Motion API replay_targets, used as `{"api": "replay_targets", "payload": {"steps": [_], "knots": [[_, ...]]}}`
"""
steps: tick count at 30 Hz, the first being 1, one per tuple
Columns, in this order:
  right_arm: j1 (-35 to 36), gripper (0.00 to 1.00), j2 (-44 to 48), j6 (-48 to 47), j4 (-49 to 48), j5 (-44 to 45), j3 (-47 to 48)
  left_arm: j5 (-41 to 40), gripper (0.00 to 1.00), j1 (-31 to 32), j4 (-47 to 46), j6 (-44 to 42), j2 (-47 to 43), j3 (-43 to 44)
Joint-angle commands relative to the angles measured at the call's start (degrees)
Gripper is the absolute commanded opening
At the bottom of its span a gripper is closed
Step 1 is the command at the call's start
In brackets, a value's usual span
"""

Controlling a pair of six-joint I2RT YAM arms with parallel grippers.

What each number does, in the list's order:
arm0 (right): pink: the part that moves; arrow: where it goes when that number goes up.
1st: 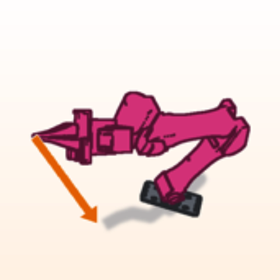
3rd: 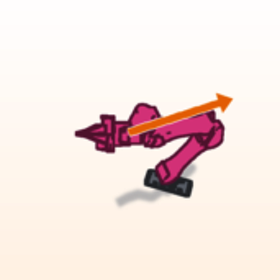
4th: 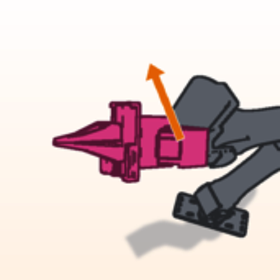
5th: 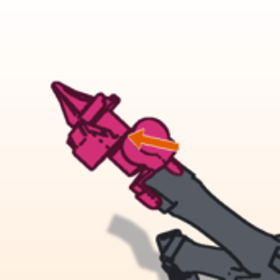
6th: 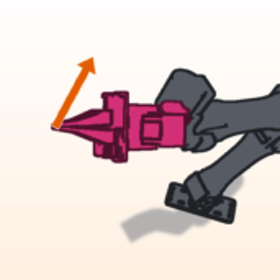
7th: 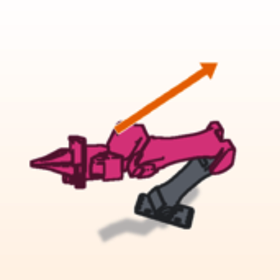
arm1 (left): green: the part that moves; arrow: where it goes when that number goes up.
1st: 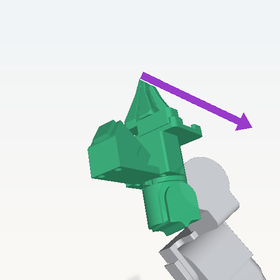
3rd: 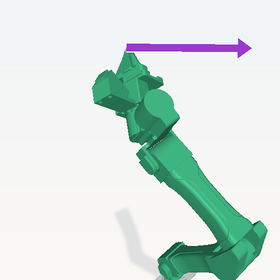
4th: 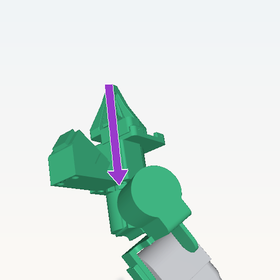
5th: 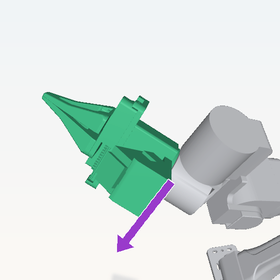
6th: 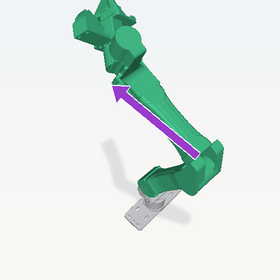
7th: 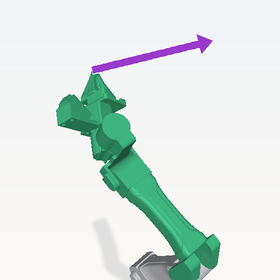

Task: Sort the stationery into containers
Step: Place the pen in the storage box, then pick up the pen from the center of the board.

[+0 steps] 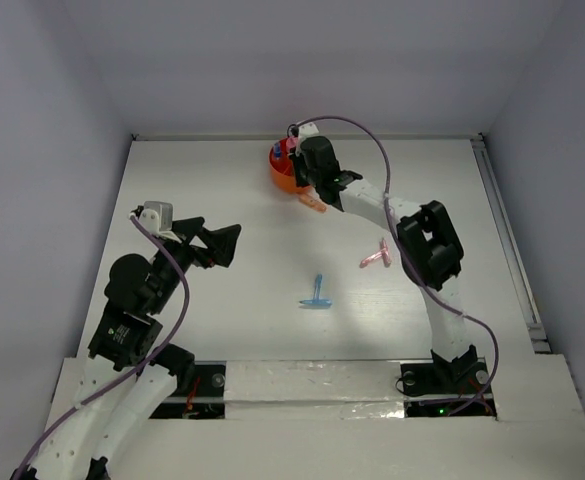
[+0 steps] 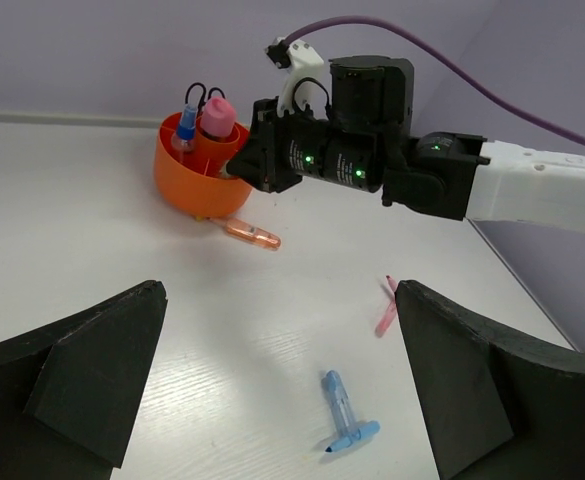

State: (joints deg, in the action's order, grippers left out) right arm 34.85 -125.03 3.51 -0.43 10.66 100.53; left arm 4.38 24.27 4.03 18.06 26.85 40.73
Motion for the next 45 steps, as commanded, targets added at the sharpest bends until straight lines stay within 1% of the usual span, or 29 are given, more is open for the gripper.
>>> {"api": "replay_targets", "payload": {"steps": [1,4,5,7,8,9,10,11,13,15,16,17,20,25,26,27,28,29,32,33,34,36,37,38,39,40,42,43,45], "knots": [[-1.4,0.06,3.1,4.4,-1.5,-0.7,-0.6,1.3,0.99,-0.4,-3.5,0.0,0.5,-0.1],[-1.4,0.12,3.5,4.8,-0.9,0.9,0.1,1.5,0.99,-0.4,-3.5,0.0,0.4,-0.1],[-1.4,0.19,3.3,4.8,-0.2,1.7,0.7,1.5,0.99,-0.4,-3.5,0.0,0.4,-0.1],[-1.4,0.28,3.1,4.8,0.2,2.3,1.5,1.6,0.99,-0.4,-3.5,0.1,0.3,-0.2],[-1.4,0.37,3.1,4.8,1.6,2.7,2.0,1.6,0.99,-0.4,-3.6,0.1,0.3,-0.2],[-1.4,0.40,3.5,4.7,1.8,2.9,2.0,1.5,0.99,-0.4,-3.5,0.1,0.4,-0.2],[-1.4,0.45,3.9,4.7,1.8,3.2,2.0,1.5,0.99,-0.9,-3.6,0.2,0.5,-0.2],[-1.4,0.54,4.4,4.6,1.7,3.4,1.8,1.5,0.99,-0.9,-3.6,0.1,0.5,-0.1],[-1.4,0.64,6.4,4.1,1.7,3.1,1.4,1.6,0.99,-0.9,-3.6,0.2,0.9,-0.1],[-1.4,0.71,8.0,3.7,2.7,1.9,1.0,1.8,0.99,-0.9,-3.6,0.2,1.0,0.0],[-1.4,0.72,10.2,3.5,3.1,1.5,0.3,1.8,0.99,-0.9,-3.7,0.2,0.9,0.0],[-1.4,0.79,11.5,3.5,3.1,1.2,-0.5,1.9,0.99,-0.9,-3.7,0.3,1.1,0.0],[-1.4,0.78,16.0,3.4,4.7,1.4,-3.7,2.1,0.99,-0.9,-3.7,0.2,1.2,0.0],[-1.4,0.66,22.9,7.2,7.5,-4.7,-12.7,2.3,0.99,-0.9,-3.6,0.1,0.8,0.0],[-1.4,0.60,24.6,8.2,7.8,-6.4,-16.6,2.3,0.99,-0.9,-3.7,0.1,0.7,0.0],[-1.4,0.56,25.3,8.4,7.5,-6.9,-18.3,2.4,0.99,-0.9,-3.7,0.2,0.6,-0.1],[-1.4,0.50,25.7,8.2,7.4,-6.9,-19.8,2.6,0.99,-0.9,-3.7,0.2,0.5,-0.2],[-1.4,0.34,25.7,7.7,7.7,-6.5,-20.8,2.6,0.99,-0.9,-3.6,0.2,0.5,-0.1],[-3.3,0.24,24.1,4.5,8.9,-8.3,-21.7,3.1,0.99,-0.9,-3.6,0.2,0.6,-0.2],[-4.3,0.24,23.6,3.4,8.3,-14.0,-22.7,3.1,0.99,-0.9,-3.7,0.2,0.5,-0.2],[-5.5,0.25,22.3,3.3,7.6,-17.1,-22.7,3.2,0.99,-0.9,-3.7,0.2,0.5,-0.2],[-7.9,0.44,20.5,1.9,7.5,-22.5,-21.5,3.1,0.99,-0.9,-3.7,0.2,0.4,-0.3],[-8.0,0.51,18.8,0.5,7.0,-23.1,-21.3,3.2,0.99,-0.9,-3.7,0.2,0.4,-0.3],[-8.5,0.63,17.6,-0.7,6.3,-23.1,-20.8,3.2,0.99,-0.9,-3.7,0.2,0.5,-0.3],[-8.5,0.67,16.3,-2.8,6.9,-23.6,-19.7,3.2,0.99,-0.9,-3.7,0.3,0.5,-0.3],[-9.0,0.69,15.0,-4.1,7.5,-23.4,-17.2,3.3,0.99,-0.9,-3.7,0.1,0.7,-0.3],[-9.6,0.76,10.9,-5.9,7.9,-20.8,-14.3,3.4,0.99,-0.9,-3.7,0.2,0.8,-0.2],[-10.3,0.78,9.6,-6.3,7.9,-20.3,-14.3,3.4,0.99,-0.9,-3.7,0.1,0.8,-0.2],[-10.3,0.79,6.5,-6.7,7.2,-20.5,-12.8,3.4,0.99,-0.9,-3.7,0.1,0.7,-0.2]]}}
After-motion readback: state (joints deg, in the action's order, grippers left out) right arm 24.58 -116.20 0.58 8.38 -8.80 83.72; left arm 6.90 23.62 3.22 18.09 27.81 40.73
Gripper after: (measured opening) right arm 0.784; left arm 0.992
